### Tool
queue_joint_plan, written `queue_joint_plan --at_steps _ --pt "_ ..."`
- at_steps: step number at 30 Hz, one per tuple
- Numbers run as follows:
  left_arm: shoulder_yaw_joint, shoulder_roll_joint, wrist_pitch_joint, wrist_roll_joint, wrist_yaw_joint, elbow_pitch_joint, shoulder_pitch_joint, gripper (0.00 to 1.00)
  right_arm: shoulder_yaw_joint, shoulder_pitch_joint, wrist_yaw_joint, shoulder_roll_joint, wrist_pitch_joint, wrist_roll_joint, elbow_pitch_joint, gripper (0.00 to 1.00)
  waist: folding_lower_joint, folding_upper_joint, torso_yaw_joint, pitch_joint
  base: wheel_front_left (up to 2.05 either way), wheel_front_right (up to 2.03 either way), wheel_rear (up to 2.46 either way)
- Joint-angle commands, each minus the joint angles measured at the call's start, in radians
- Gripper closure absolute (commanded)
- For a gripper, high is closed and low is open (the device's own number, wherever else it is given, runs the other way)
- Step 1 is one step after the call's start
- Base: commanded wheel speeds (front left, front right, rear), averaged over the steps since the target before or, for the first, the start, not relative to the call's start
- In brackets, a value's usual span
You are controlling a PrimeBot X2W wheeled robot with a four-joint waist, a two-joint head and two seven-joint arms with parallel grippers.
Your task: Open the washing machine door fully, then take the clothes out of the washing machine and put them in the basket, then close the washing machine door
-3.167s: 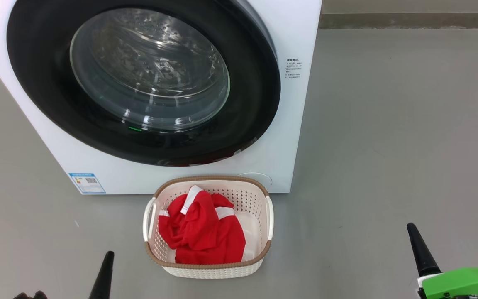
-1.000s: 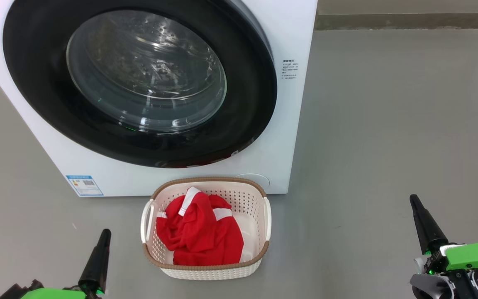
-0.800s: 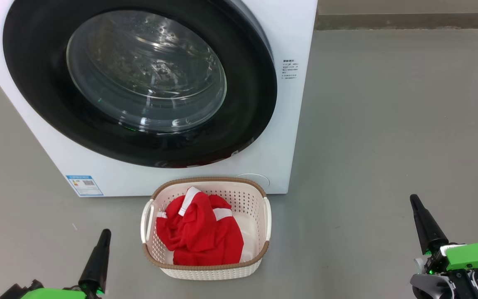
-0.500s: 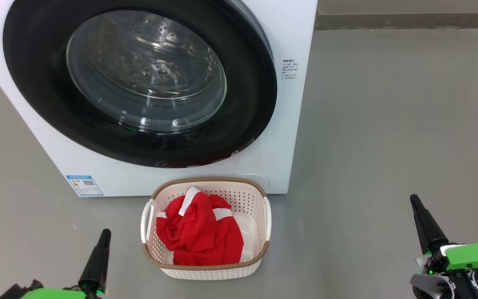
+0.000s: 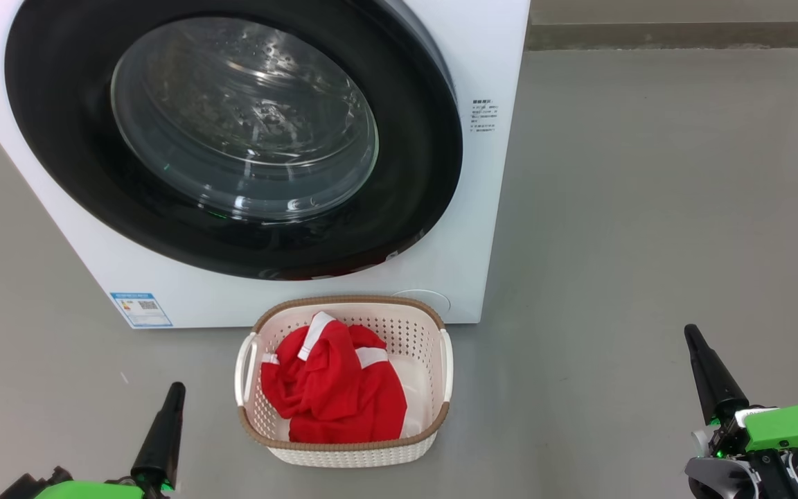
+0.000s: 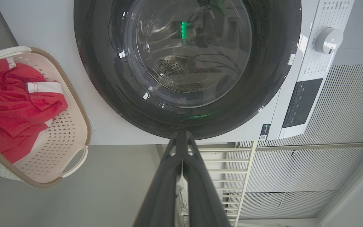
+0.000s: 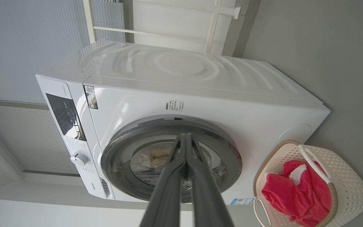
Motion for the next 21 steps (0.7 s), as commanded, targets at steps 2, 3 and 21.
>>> queue_joint_plan --at_steps 2,3,21 --pt "0.035 0.011 0.005 -0.010 -0.007 -0.028 -0.039 1.00 0.016 -0.046 0.001 -0.009 0.004 -0.003 -0.028 1.00 0.0000 0.0000 0.000 0.000 0.00 0.00 0.00" --pt "0.035 0.011 0.005 -0.010 -0.007 -0.028 -0.039 1.00 0.016 -0.046 0.001 -0.008 0.004 -0.003 -0.028 1.00 0.0000 0.0000 0.000 0.000 0.00 0.00 0.00" --pt "0.035 0.011 0.005 -0.010 -0.007 -0.028 -0.039 1.00 0.013 -0.046 0.001 -0.007 0.006 -0.005 -0.028 1.00 0.0000 0.0000 0.000 0.000 0.00 0.00 0.00"
